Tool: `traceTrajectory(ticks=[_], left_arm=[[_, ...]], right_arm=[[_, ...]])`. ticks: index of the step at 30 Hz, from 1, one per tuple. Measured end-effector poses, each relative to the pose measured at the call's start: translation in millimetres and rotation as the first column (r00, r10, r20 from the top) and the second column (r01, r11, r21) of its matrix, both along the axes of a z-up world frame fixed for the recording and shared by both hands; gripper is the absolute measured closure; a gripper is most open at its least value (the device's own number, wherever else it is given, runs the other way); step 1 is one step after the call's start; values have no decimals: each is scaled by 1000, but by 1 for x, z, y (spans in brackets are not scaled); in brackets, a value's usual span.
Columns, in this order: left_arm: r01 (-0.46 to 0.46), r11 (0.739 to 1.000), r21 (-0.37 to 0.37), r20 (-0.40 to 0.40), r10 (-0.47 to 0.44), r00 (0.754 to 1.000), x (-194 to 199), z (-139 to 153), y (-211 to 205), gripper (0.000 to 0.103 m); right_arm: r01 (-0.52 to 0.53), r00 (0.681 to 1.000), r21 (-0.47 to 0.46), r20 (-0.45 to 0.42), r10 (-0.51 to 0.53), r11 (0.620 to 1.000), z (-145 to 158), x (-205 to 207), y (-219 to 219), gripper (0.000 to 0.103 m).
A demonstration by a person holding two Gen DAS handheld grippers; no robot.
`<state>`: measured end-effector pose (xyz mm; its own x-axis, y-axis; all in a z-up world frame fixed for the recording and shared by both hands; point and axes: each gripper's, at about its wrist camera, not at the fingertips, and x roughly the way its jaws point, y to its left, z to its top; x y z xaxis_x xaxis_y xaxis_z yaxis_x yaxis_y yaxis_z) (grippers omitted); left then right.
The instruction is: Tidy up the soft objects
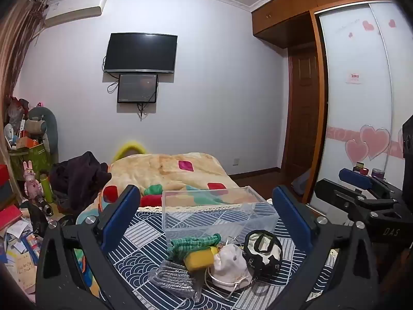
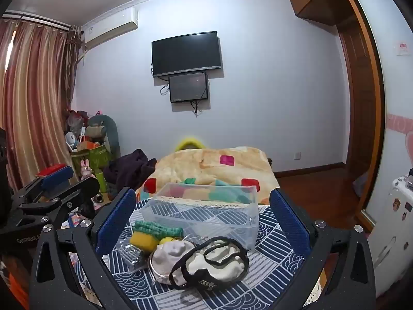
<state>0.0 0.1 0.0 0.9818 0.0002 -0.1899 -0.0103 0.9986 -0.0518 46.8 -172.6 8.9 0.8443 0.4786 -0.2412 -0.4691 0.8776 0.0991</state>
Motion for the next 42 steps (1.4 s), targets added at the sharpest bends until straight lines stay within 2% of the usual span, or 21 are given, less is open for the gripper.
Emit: traceTrajectory(ticks=[42], left_arm=[[3, 1000, -4, 10, -3, 1000, -2, 5, -1, 0]], right_arm=[[-3, 1000, 10, 10, 2, 1000, 4, -6, 2, 0]])
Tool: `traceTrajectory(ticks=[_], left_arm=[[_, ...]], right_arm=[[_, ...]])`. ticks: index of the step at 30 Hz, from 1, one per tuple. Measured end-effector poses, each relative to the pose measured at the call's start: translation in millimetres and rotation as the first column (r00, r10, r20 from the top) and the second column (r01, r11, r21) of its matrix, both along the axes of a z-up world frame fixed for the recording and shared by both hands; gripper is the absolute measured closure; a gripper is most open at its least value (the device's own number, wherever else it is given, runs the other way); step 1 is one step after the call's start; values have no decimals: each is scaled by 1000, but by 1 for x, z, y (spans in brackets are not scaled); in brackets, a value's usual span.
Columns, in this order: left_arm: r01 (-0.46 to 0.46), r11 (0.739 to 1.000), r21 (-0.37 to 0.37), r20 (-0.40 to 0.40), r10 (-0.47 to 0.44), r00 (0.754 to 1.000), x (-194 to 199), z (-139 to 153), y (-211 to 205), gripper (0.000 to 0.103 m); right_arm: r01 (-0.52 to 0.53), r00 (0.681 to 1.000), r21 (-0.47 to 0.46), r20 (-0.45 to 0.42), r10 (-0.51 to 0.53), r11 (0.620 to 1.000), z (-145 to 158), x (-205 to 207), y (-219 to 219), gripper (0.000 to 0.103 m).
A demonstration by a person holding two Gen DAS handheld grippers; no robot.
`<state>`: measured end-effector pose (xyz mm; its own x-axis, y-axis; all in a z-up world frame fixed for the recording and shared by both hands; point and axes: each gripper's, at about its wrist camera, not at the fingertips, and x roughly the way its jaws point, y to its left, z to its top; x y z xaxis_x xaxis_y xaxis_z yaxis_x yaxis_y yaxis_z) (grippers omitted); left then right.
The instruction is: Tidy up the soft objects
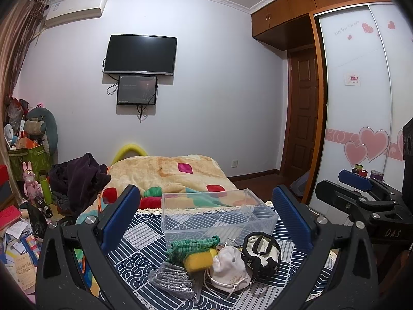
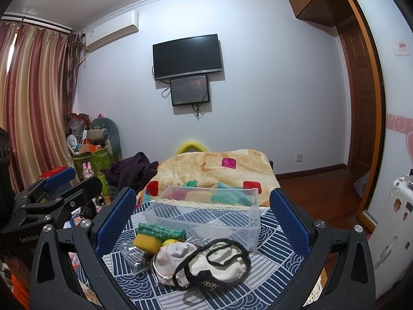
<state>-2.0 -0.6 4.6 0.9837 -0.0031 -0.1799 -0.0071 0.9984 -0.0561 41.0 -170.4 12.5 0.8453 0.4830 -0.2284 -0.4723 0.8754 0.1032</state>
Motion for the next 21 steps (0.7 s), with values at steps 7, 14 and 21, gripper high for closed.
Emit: traceTrajectory(ticks=[7, 14, 21], left_arm=[[0, 1000, 0, 2, 0, 1000, -1, 0, 1, 0], [1, 1000, 0, 2, -1, 1000, -1, 0, 1, 0], [2, 1000, -1, 2, -2, 1000, -1, -1, 1, 0]], right_arm=[[5, 1000, 4, 4, -5, 1000, 6, -1, -5, 0], [4, 1000, 9, 2, -4, 1000, 6, 0, -6, 0], [3, 1000, 12, 3, -3, 1000, 5, 0, -7, 0]])
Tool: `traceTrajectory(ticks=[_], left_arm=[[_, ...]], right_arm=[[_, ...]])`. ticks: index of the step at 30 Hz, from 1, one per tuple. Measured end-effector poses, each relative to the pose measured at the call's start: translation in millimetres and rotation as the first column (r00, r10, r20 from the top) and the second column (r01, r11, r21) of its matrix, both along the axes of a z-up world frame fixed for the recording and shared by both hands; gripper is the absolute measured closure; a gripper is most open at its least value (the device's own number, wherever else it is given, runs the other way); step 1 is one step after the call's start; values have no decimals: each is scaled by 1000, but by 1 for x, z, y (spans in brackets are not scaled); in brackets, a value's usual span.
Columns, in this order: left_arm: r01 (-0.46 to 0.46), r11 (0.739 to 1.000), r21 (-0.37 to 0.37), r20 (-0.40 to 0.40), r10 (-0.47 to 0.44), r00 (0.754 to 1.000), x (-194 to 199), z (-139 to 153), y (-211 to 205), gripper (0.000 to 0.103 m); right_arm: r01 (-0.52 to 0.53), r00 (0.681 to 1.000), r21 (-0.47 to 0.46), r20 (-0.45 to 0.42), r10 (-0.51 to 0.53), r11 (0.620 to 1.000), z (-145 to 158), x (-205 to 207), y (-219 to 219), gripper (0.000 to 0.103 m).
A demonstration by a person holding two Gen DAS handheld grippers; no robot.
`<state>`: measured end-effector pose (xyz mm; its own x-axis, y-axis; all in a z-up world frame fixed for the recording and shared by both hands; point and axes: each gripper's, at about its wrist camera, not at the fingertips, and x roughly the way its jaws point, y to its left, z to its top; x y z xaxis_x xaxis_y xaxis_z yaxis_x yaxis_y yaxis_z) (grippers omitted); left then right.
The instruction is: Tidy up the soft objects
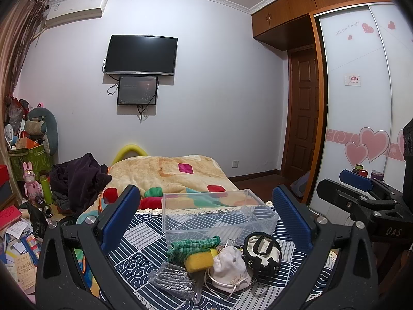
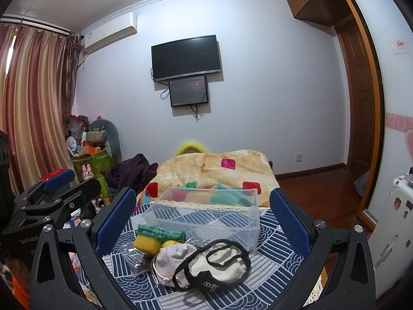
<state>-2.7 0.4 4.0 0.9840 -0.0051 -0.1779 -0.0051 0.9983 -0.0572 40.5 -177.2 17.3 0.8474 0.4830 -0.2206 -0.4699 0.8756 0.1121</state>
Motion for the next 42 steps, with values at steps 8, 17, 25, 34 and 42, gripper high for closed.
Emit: traceTrajectory(ticks=[8, 17, 25, 34, 42], left_arm=[[0, 1000, -1, 0, 0, 1000, -1, 1, 0, 0], [0, 1000, -1, 0, 0, 1000, -1, 1, 0, 0], [-1, 1000, 0, 1, 1, 1000, -1, 0, 0, 0], [8, 1000, -7, -61, -8, 998, 8, -11, 1, 0], [48, 998, -46, -239, -58, 969, 37, -62, 2, 0]], right_arm=[[-1, 1000, 1, -2, 1, 1000, -1, 0, 1, 0], [-8, 1000, 3, -2, 8, 1000, -2, -1, 2, 0], [-14, 1000, 3, 3, 14, 1000, -4, -1, 3, 0], [4, 1000, -17, -26, -4, 1000, -13, 6, 2, 0], [-7, 980, -63, -197, -5, 998, -56, 34, 3, 0]])
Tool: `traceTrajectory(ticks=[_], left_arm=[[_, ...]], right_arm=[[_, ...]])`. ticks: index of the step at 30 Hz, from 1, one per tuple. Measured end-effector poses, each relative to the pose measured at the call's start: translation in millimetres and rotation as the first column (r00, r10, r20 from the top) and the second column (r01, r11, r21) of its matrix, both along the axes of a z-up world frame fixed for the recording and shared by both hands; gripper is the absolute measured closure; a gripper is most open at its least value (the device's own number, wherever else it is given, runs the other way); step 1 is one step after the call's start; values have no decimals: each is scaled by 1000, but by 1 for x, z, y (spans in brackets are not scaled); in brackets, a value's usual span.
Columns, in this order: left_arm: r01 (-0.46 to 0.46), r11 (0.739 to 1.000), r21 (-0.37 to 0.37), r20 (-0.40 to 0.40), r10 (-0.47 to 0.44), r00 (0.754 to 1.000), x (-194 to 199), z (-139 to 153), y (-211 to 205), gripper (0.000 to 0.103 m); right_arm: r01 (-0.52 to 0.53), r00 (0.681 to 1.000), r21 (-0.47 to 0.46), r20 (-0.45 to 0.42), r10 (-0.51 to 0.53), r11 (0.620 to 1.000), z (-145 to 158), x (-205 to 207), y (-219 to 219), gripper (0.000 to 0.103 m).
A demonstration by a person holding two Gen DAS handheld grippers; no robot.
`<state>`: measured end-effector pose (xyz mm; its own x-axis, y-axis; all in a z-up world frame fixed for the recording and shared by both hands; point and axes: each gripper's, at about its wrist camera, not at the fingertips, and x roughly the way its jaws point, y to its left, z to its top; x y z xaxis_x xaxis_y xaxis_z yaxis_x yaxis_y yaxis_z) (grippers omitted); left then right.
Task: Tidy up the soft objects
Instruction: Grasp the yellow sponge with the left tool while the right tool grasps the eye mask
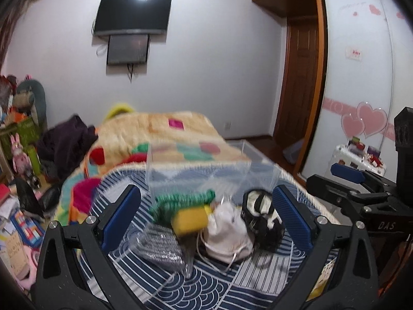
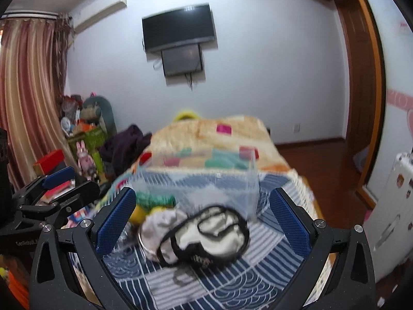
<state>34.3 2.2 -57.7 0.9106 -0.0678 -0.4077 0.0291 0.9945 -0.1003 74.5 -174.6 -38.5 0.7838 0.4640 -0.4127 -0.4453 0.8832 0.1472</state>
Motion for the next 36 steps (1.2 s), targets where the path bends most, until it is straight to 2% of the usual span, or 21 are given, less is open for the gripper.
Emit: traceTrajectory(ticks=[3, 7, 12, 19, 25, 29, 36], left_arm=[[-12, 1000, -2, -51, 12, 999, 11, -15, 2, 12], [-32, 999, -15, -105, 30, 994, 24, -31, 8, 21], [-43, 999, -30, -149, 39, 988, 37, -48, 14, 36], [-9, 998, -59, -185, -2, 983, 45, -63, 17, 64], [20, 999, -43, -163, -27, 986, 42, -63, 14, 67], [37, 998, -49, -154, -44, 987, 38, -59, 14, 68], [53, 998, -32, -116, -57, 992, 25, -47, 5, 68]], right_arm=[[-19, 998, -17, -66, 18, 1000, -14, 8, 2, 0], [-31, 989, -40, -145, 25, 999, -38, 17, 6, 0], [-83, 965, -20, -252, 75, 996, -61, 27, 9, 0], [-68, 952, -64, -303, 45, 996, -76, 31, 4, 0], [-42, 942, -47, -335, 24, 998, -83, 39, -10, 3], [-40, 927, 1, -374, 38, 999, -88, 45, -17, 16], [-20, 915, 1, -403, 19, 1000, -92, 42, -30, 41]])
